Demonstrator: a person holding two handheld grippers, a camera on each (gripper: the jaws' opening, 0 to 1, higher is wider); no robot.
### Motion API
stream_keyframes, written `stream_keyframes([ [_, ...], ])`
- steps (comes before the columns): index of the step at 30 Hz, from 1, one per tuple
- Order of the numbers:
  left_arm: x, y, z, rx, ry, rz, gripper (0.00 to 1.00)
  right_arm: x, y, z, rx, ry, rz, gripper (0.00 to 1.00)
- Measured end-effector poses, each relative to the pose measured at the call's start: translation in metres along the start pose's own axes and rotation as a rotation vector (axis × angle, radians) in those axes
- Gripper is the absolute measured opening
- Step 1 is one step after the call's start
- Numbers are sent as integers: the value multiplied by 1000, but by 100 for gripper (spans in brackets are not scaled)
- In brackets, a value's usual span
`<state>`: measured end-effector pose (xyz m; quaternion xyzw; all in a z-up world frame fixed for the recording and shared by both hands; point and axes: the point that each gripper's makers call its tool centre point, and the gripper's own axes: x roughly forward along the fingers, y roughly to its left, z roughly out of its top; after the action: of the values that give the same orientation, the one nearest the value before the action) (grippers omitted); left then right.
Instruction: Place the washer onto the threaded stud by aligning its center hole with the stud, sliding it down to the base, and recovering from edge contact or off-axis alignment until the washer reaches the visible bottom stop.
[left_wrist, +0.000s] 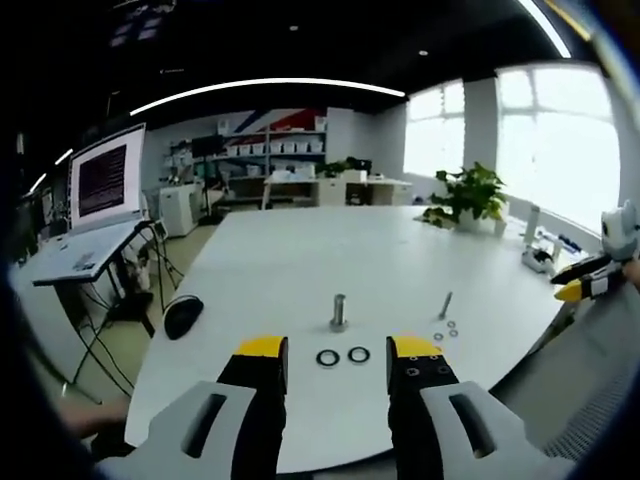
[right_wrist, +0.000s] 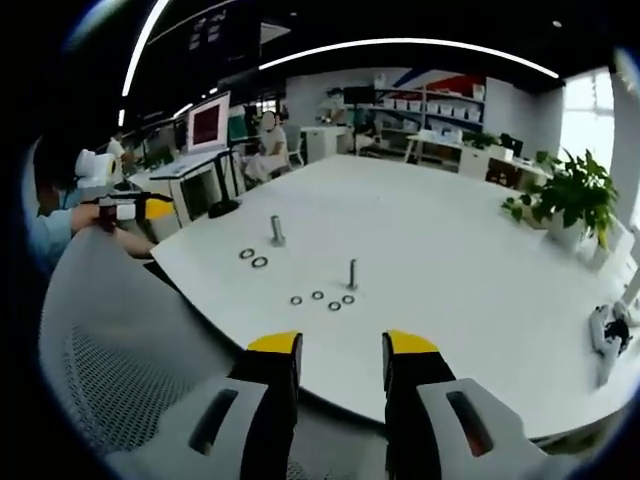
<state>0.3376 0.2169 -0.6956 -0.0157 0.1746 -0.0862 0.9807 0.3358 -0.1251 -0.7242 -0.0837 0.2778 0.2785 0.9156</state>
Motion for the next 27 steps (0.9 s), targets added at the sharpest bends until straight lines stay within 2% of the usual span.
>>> stream_keyframes([
  [6, 1, -2, -2, -9, 13, -6, 36, 0, -1, 0, 1, -2, 9, 34],
  [7, 1, -5, -4, -19, 21, -16, 35, 0, 0, 0, -3, -2, 14, 34],
  [9, 1, -20, -10, -54, 54, -77, 34, 1, 3, 6, 3, -40, 65, 32],
  [10, 1, -23, -14, -48, 74, -81, 33, 0, -4, 7, 14, -47, 44, 32],
  [13, -2, -28, -13, -25, 57, -72, 33, 1, -13, 1, 30, -18, 29, 32],
  [15, -2, -27, -13, -29, 54, -70, 32, 0, -9, -3, 26, 7, 43, 32],
  [20, -1, -26, -14, -36, 61, -75, 33, 1, -7, -4, 13, 20, 52, 32],
  [21, -1, -27, -15, -30, 66, -78, 33, 1, -3, -4, 11, 20, 77, 32],
  [22, -1, -26, -15, -32, 67, -77, 33, 1, 0, 4, 9, -29, 96, 32],
  [23, -2, -26, -15, -36, 67, -76, 33, 0, 1, 8, -4, -51, 101, 34],
  [26, -2, -25, -13, -42, 58, -74, 33, 0, 3, 1, -100, 18, 104, 37],
  [27, -1, -25, -13, -41, 59, -75, 33, 2, 10, 1, -151, 30, 143, 37],
])
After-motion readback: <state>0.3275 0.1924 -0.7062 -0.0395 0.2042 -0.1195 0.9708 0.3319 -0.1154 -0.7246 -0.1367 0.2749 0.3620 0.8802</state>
